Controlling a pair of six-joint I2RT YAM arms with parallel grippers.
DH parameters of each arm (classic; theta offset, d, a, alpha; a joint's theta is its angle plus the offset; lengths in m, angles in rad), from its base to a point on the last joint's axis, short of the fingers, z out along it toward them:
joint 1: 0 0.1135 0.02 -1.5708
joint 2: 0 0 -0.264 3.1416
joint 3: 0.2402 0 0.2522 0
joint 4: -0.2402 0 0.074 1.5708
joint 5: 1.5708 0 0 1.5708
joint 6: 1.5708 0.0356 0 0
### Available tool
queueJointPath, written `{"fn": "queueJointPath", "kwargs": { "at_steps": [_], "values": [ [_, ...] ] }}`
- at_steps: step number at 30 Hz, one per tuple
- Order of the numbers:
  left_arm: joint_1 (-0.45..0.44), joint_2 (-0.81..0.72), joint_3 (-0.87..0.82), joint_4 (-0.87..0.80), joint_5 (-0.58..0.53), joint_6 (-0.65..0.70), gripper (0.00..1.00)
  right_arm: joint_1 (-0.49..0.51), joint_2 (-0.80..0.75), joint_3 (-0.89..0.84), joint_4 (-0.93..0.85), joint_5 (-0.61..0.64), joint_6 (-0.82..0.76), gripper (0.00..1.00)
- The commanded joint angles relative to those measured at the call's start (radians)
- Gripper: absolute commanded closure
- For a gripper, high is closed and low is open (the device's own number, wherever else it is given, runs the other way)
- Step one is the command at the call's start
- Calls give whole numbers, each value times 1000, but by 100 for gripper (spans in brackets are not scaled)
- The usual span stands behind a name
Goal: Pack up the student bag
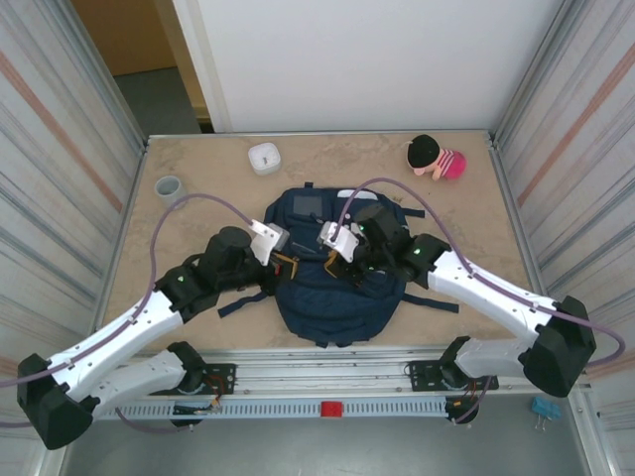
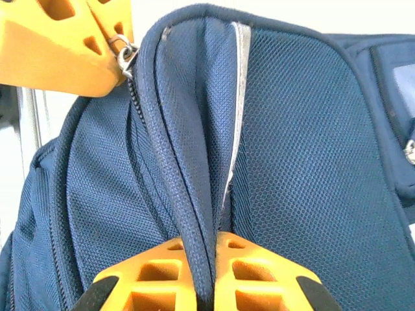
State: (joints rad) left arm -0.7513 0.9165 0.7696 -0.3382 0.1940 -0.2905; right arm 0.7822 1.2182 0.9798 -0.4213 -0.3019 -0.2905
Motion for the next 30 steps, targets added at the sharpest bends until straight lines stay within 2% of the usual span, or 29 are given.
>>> {"fn": "queueJointPath", "kwargs": {
  "at_steps": [1, 7, 14, 17, 18, 21, 26, 30],
  "values": [
    [81, -1, 32, -50, -117, 11, 100, -88, -117, 103, 4, -9, -40, 100],
    [235, 112, 47, 46, -34, -9, 100, -150, -141, 230, -67, -88, -115, 100],
    [294, 283, 117, 112, -4, -25, 99, -227, -106, 338, -74, -108, -118, 100],
    [294, 288, 161, 133, 21, -34, 78, -278, -66, 407, -79, -107, -113, 100],
    [294, 282, 175, 131, 14, -33, 68, -295, -50, 436, -80, -96, -106, 100],
    [294, 252, 216, 80, -20, -12, 47, -341, -8, 505, -75, -60, -86, 100],
    [305, 206, 275, -122, -101, -1, 29, -390, 32, 580, -73, -3, -82, 100],
    [325, 181, 289, -321, -148, -30, 20, -392, 39, 589, -70, 104, -79, 100]
  ]
}}
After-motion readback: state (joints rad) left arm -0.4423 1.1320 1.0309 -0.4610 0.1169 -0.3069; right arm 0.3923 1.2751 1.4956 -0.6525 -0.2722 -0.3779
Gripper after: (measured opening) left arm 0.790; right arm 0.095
